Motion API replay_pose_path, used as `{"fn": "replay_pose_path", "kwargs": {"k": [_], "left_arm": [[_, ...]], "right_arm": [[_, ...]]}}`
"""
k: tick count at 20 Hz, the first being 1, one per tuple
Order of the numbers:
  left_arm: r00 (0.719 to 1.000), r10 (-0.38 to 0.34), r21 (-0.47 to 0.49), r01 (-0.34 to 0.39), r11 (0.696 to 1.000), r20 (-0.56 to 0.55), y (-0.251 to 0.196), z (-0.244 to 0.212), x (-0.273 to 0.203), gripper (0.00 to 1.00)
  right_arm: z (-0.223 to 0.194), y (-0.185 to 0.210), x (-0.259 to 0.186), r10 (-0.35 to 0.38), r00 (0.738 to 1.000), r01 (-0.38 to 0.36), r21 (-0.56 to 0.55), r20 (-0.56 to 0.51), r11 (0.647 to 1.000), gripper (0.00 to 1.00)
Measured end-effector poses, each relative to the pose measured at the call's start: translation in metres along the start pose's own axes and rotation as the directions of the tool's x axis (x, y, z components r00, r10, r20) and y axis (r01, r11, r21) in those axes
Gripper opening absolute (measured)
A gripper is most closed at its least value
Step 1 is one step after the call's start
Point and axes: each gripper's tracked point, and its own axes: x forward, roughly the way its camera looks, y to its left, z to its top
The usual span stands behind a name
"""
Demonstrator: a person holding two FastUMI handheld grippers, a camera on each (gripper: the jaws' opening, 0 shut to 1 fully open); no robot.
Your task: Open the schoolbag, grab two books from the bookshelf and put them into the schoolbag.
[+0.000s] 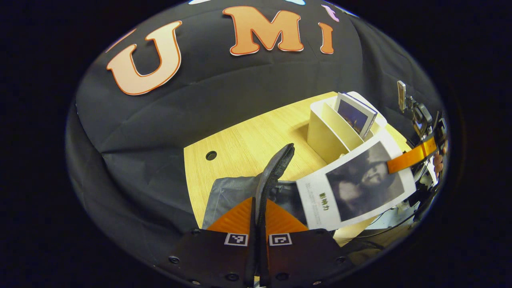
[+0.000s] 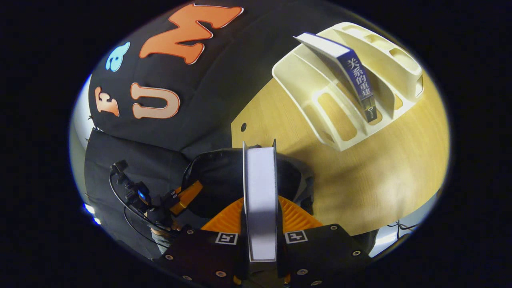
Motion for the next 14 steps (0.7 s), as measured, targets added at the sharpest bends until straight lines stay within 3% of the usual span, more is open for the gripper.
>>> {"fn": "replay_pose_path", "kwargs": {"k": [3,7,11,14], "left_arm": [[1.000,0.014,-0.031,-0.013,0.999,0.020,0.002,0.003,0.003,0.05],[0.999,-0.003,-0.072,0.005,0.997,0.038,-0.006,0.002,0.002,0.05],[0.999,0.001,-0.075,0.002,0.997,0.039,-0.008,0.005,0.005,0.05],[0.999,-0.006,-0.078,0.010,0.997,0.048,-0.009,0.007,0.005,0.05]], "right_arm": [[-0.005,0.006,0.021,0.054,0.998,-0.055,0.032,0.031,0.998,0.28],[-0.012,0.000,0.056,0.040,0.997,-0.043,0.057,0.059,0.997,0.28],[-0.023,0.008,0.090,0.094,0.992,-0.104,0.129,0.078,0.986,0.28],[-0.032,0.005,0.114,0.098,0.991,-0.108,0.119,0.093,0.987,0.28]]}}
